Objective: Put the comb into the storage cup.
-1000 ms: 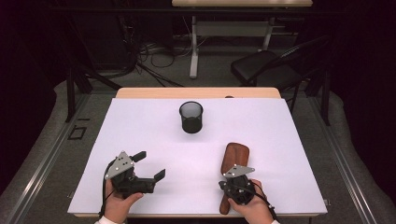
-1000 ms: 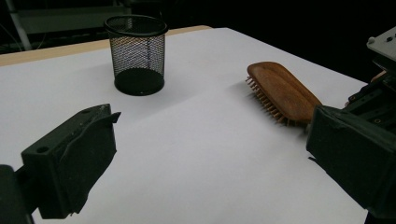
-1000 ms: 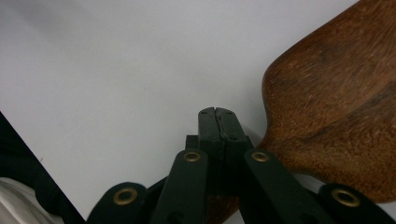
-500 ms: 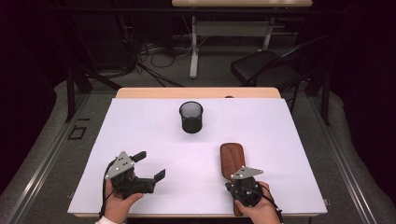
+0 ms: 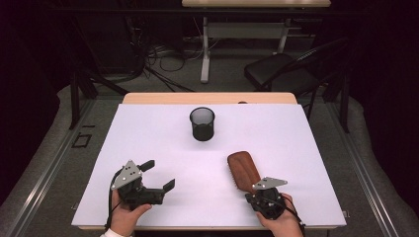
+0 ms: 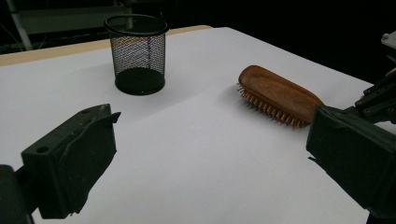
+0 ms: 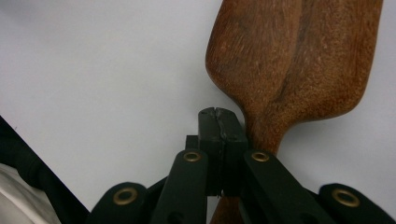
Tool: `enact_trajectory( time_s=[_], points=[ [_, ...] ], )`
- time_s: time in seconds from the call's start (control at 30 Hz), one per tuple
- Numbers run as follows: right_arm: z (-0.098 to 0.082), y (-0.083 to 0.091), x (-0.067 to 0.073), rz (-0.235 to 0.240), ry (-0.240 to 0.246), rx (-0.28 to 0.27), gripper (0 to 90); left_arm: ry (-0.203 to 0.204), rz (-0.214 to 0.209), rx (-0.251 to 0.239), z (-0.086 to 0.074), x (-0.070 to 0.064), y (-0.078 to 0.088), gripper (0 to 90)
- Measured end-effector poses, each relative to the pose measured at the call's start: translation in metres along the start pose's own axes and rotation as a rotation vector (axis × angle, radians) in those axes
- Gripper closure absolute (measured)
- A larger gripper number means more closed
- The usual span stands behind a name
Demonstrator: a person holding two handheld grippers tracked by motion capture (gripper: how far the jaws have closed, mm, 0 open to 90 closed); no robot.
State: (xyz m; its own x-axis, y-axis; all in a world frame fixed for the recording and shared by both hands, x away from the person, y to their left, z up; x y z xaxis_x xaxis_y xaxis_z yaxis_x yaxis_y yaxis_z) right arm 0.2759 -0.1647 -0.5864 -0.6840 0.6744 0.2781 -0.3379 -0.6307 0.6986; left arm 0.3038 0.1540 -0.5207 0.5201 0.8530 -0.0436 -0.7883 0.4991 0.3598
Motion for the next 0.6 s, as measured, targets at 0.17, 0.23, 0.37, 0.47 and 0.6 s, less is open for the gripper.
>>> enact_trajectory(
  time_s=[0.17,0.23,0.37,0.47,0.6],
  points=[
    [-0.003,0.003,-0.003,-0.005,-0.006,0.002,90.0,0.000,0.000,0.002,0.000,0.000,0.000,1.4],
    [-0.005,0.004,-0.005,-0.010,-0.018,-0.001,90.0,0.000,0.000,0.002,0.000,0.000,0.000,1.4],
    [-0.008,0.009,-0.007,-0.014,-0.026,-0.008,90.0,0.002,0.000,0.004,-0.001,0.000,0.000,1.4],
    [-0.011,0.012,-0.010,-0.023,-0.037,-0.011,90.0,0.003,0.002,0.006,-0.001,0.000,-0.001,1.4],
    [-0.014,0.014,-0.014,-0.030,-0.045,-0.013,90.0,0.004,0.004,0.006,-0.001,0.000,-0.001,1.4]
  ],
)
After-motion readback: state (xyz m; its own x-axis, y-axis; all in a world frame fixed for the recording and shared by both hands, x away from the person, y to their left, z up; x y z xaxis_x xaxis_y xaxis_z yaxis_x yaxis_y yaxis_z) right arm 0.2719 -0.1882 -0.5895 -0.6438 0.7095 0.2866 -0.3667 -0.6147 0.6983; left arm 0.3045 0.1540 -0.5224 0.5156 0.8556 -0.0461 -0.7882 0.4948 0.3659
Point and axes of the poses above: each handheld gripper's, and its own axes: y roughly backward along the jaws, z roughly out of its top, x roughly to its left, the point moved 6 cm from there along -y, roughly forward along the jaws, and after that the axes turned 15 degrees about z, right-handed, at the moved point
